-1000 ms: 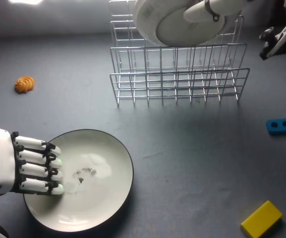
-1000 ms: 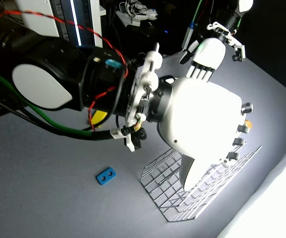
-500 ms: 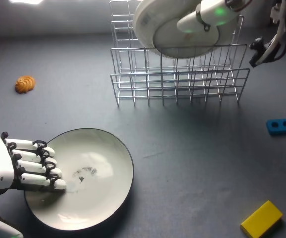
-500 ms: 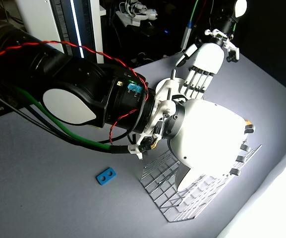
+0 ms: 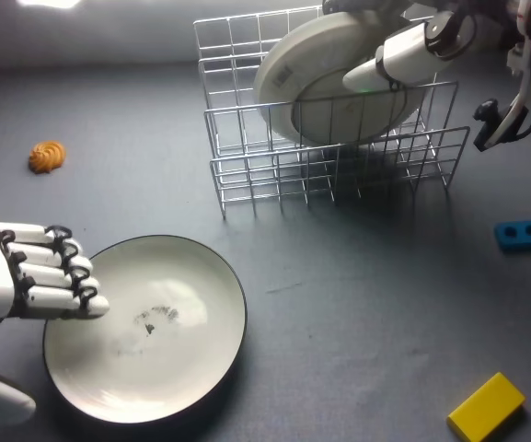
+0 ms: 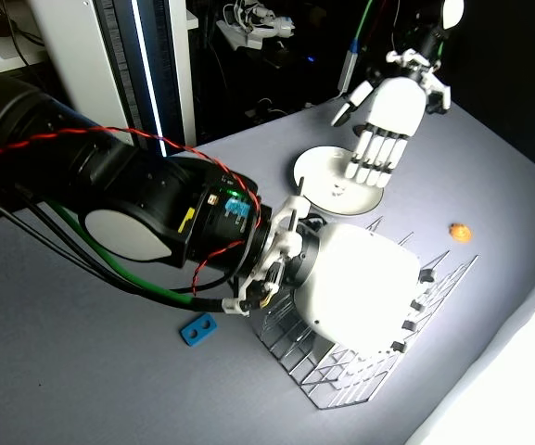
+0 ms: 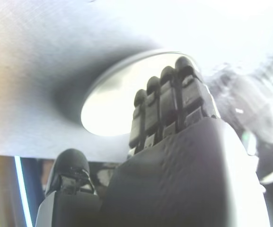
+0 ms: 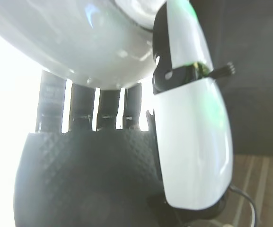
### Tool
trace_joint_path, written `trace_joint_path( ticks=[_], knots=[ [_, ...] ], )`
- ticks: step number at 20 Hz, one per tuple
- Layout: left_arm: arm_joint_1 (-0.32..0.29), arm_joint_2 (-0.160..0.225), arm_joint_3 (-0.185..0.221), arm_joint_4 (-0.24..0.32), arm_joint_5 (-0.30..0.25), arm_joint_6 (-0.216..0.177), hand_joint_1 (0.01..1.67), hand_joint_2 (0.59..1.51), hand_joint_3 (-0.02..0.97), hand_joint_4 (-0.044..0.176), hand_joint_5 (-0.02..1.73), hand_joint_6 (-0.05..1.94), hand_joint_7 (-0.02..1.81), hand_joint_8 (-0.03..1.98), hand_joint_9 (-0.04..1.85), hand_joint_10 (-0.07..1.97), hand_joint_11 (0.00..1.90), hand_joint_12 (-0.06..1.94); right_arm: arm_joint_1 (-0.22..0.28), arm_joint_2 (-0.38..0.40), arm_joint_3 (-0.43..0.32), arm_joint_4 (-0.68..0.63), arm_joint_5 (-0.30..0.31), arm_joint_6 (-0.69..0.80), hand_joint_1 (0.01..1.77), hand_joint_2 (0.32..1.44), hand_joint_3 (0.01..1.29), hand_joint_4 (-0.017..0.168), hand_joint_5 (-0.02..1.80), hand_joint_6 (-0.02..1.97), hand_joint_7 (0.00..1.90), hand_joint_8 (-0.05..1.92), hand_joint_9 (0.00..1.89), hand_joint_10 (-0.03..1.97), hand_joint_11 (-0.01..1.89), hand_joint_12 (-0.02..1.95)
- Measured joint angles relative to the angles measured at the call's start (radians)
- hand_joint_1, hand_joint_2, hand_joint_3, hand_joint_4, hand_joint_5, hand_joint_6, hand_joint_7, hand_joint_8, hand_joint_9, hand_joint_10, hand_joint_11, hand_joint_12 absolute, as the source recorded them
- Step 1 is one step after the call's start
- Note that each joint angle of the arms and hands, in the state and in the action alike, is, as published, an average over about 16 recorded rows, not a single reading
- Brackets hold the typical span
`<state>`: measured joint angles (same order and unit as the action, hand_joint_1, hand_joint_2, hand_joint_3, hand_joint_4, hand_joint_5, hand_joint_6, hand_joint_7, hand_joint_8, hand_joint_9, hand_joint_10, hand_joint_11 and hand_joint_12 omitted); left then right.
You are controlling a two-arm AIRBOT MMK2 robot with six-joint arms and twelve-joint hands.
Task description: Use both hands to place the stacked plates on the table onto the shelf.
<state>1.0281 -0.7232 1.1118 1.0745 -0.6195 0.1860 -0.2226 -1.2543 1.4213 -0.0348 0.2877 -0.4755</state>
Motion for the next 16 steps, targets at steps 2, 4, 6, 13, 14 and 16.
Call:
trace_joint_path(
  ticks=[2,4,6,13,14,16],
  knots=[
    [-0.003,0.004,-0.004,-0.006,0.012,0.001,0.02,1.207,0.010,0.003,0.16,0.01,0.17,0.01,0.12,0.00,0.01,0.29,-0.003,-0.001,0.006,0.001,0.000,0.000,1.16,1.04,0.01,-0.007,0.77,0.90,0.95,0.80,0.94,0.79,0.65,1.49],
    [0.001,0.007,-0.007,-0.020,0.028,0.002,0.02,1.207,0.010,0.002,0.17,0.00,0.18,0.01,0.12,-0.01,0.01,0.31,-0.001,0.000,0.010,0.002,0.000,0.002,1.12,1.04,0.01,-0.006,0.74,0.80,0.92,0.69,0.89,0.75,0.57,1.48],
    [0.012,0.008,-0.010,-0.036,0.043,0.001,0.02,1.205,0.010,0.002,0.17,0.00,0.18,0.01,0.11,-0.01,0.01,0.31,0.002,0.004,0.009,0.002,-0.002,0.002,1.09,1.04,0.01,-0.005,0.71,0.70,0.89,0.57,0.84,0.70,0.49,1.47],
    [0.069,-0.002,-0.019,-0.107,0.095,-0.005,0.02,1.205,0.010,0.000,0.15,-0.01,0.16,0.00,0.09,-0.03,0.01,0.30,0.033,0.038,-0.023,-0.029,-0.015,0.003,1.00,1.03,0.01,-0.003,0.62,0.31,0.79,0.14,0.68,0.49,0.23,1.43],
    [0.077,-0.003,-0.021,-0.118,0.098,-0.007,0.02,1.205,0.010,-0.001,0.14,-0.02,0.16,0.00,0.08,-0.03,0.01,0.30,0.040,0.045,-0.032,-0.042,-0.014,0.002,1.00,1.02,0.01,-0.003,0.60,0.26,0.78,0.10,0.66,0.46,0.20,1.43],
    [0.093,-0.004,-0.025,-0.137,0.102,-0.010,0.02,1.205,0.010,-0.003,0.14,-0.02,0.15,0.00,0.08,-0.04,0.01,0.30,0.056,0.059,-0.054,-0.074,-0.007,0.000,1.00,1.01,0.01,-0.003,0.58,0.23,0.76,0.07,0.63,0.41,0.16,1.43]
  ],
)
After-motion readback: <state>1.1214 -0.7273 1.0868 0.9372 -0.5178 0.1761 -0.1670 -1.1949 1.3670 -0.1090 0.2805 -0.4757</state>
